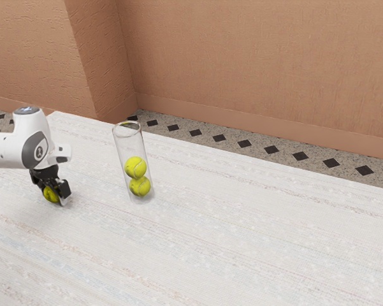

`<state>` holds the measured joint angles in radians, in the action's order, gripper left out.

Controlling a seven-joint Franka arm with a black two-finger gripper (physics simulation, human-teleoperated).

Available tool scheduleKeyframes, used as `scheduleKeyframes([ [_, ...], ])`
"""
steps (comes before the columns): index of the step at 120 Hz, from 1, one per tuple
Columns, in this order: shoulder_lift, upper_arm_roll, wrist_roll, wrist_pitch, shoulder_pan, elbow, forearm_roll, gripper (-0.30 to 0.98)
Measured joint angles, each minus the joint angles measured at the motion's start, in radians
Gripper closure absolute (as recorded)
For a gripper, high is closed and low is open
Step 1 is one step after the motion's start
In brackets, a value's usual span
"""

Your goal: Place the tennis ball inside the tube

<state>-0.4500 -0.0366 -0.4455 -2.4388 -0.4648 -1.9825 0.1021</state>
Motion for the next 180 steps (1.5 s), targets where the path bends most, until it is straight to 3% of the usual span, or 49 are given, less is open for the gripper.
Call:
scheduleKeyframes([
  [29, 0.007, 0.000, -0.008, -0.001, 0.003, 0.003, -0.003, 0.26],
  [56, 0.023, -0.001, -0.005, -0.003, 0.011, 0.015, 0.010, 0.31],
  [104, 0.201, -0.011, 0.022, 0.025, 0.096, 0.025, 0.034, 0.37],
  [118, 0.255, -0.016, 0.038, 0.045, 0.118, 0.028, 0.062, 0.42],
  [143, 0.324, -0.007, 0.083, 0.128, 0.170, 0.133, 0.177, 0.45],
  [180, 0.336, -0.006, 0.135, 0.177, 0.247, 0.159, 0.248, 0.44],
])
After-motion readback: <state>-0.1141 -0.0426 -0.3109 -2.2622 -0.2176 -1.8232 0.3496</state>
